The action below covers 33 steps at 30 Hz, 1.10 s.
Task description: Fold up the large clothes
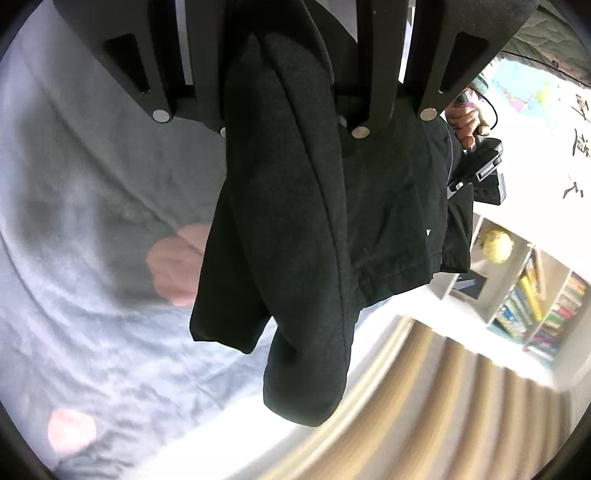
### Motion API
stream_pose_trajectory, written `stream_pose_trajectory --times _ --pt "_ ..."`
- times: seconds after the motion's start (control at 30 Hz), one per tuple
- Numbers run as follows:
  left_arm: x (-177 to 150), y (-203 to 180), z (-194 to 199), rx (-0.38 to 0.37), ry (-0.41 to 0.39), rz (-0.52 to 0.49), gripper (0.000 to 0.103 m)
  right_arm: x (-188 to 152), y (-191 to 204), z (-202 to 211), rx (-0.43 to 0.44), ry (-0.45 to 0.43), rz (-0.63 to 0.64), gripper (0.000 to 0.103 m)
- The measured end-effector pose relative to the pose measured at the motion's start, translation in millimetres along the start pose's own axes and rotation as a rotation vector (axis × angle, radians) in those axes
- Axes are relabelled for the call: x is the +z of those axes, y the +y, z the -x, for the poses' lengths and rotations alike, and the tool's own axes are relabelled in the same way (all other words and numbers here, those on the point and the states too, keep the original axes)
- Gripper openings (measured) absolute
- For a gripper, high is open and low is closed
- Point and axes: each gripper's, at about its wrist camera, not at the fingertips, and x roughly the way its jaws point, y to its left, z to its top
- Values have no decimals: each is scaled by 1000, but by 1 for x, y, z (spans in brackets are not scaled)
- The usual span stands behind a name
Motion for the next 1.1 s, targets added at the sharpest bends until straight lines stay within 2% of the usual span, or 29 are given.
stream_pose_trajectory --times 0.13,0.27,0.4,0.57,0.6,0.67,0.73,0.77,0.8,0.83,0.9,0.97,1.03,1.1 --pt "-26 -15 54 4 -10 -20 21 -35 41 35 -37 14 33 29" --pt "-59 -6 81 24 17 15 22 -82 51 51 -95 74 23 29" --pt "-105 14 78 70 85 84 22 -130 37 43 -174 152 -29 30" --pt "-167 67 54 124 199 228 23 -187 9 12 -299 256 -87 31" --pt "-180 82 47 147 222 266 24 -194 0 7 -324 254 -100 33" --pt "-199 115 42 188 208 354 30 -202 -22 11 -344 216 -174 40" --pt "-210 144 41 170 197 464 37 -205 -45 25 -304 174 -312 44" --pt "-216 161 42 129 193 564 38 -207 -52 31 -296 160 -345 45" --pt "-217 168 43 97 188 603 38 -207 -58 39 -284 148 -378 45" --pt "-217 170 45 88 188 610 41 -209 -63 44 -277 146 -394 45" --pt "-210 167 51 134 199 576 44 -210 -66 58 -292 137 -407 49" --pt "-204 162 60 158 212 537 44 -211 -67 77 -335 112 -401 59" --pt "-198 159 73 176 214 513 45 -211 -68 96 -365 82 -413 59" --pt "-193 153 87 233 213 475 48 -210 -64 116 -405 54 -409 59"
